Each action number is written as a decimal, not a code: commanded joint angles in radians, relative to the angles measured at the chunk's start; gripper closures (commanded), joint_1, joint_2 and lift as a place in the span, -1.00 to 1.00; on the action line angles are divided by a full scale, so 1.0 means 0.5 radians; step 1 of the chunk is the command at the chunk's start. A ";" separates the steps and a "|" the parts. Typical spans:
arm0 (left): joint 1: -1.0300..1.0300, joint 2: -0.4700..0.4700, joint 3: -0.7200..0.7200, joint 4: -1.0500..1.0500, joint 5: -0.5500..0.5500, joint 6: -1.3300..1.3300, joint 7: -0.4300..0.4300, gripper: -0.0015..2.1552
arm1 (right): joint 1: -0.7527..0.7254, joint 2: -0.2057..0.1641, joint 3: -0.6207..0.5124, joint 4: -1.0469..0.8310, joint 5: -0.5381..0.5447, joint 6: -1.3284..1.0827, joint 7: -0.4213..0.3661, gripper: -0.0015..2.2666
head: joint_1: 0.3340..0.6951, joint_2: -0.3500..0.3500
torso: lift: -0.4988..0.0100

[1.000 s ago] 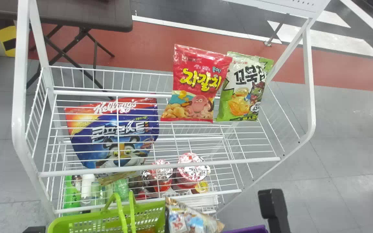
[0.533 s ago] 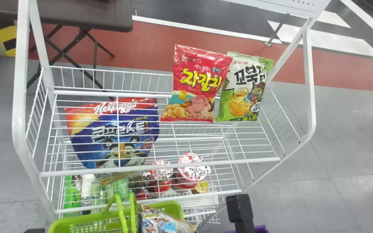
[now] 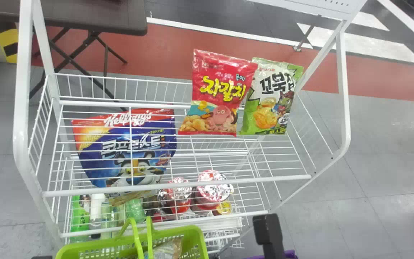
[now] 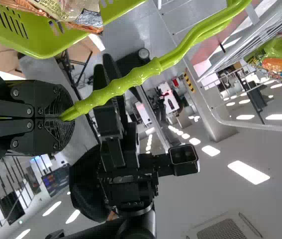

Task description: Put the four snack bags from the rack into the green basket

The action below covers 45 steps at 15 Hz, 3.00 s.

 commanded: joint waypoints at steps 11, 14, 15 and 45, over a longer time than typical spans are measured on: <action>0.017 0.006 -0.036 -0.003 -0.028 0.000 0.000 0.77 | -0.746 0.040 0.018 0.649 0.141 -1.903 -0.739 -0.92 | 1.00 -1.00 | 0.94; 0.001 0.009 -0.030 0.000 -0.028 0.012 0.003 0.77 | -0.976 0.037 -0.001 0.913 0.168 -1.940 -0.730 -0.80 | 1.00 -1.00 | 0.94; -0.008 0.012 -0.030 0.003 -0.028 0.025 0.000 0.77 | -1.053 0.037 -0.013 1.014 0.165 -1.940 -0.687 -0.80 | 1.00 -1.00 | 0.94; 0.007 -0.006 0.016 -0.003 -0.010 0.074 0.018 0.77 | -0.126 0.158 -0.777 -0.106 -0.620 0.116 0.184 0.98 | 1.00 -1.00 | 0.94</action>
